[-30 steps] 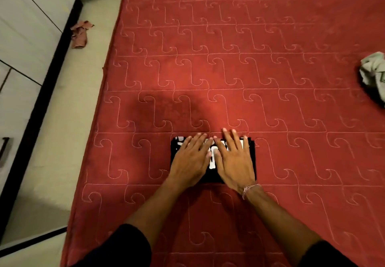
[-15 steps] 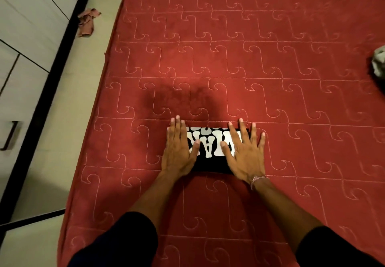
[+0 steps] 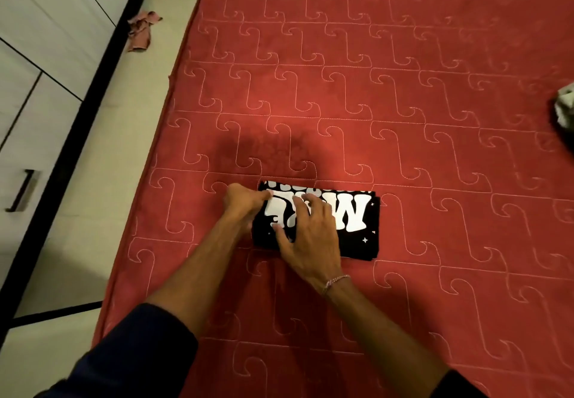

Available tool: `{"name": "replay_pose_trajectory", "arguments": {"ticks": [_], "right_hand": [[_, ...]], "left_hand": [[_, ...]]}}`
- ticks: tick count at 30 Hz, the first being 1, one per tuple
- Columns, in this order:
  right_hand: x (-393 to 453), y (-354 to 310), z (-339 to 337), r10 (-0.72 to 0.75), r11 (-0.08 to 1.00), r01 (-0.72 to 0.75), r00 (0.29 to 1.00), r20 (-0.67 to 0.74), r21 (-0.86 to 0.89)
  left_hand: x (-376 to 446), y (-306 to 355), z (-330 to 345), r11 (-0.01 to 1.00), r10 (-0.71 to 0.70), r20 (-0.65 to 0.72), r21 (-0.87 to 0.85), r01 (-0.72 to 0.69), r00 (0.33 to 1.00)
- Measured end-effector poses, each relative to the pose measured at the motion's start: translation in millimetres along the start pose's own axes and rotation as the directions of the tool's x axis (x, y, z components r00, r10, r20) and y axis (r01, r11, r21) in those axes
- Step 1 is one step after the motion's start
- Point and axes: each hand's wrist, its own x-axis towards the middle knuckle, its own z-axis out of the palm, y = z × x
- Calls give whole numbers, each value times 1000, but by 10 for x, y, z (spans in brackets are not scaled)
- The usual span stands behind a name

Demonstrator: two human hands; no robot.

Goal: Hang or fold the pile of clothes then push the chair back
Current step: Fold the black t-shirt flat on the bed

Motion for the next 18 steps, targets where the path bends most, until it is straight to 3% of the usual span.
{"name": "replay_pose_trajectory", "arguments": {"ticks": [2, 5, 12, 14, 16, 18], "right_hand": [[45, -107, 1, 14, 998, -13, 1000, -3, 58], [103, -247, -41, 69, 990, -65, 997, -29, 122], [185, -358, -492, 294, 944, -279, 954, -62, 175], [226, -306, -683, 335, 911, -304, 940, -71, 279], [243, -250, -914, 364, 830, -308, 931, -33, 465], [215, -206, -1150, 407, 646, -318, 912, 39, 693]], "left_hand": [[-89, 84, -105, 993, -4, 155, -114, 22, 988], [-240, 197, -235, 989, 89, 321, -141, -45, 943], [-549, 471, -308, 957, 289, 468, -169, -237, 835], [-567, 465, -306, 934, 339, 388, -246, -258, 857], [-533, 368, -262, 927, 315, 203, -277, -254, 927], [-476, 157, -211, 952, 200, 84, -253, -173, 976]]}}
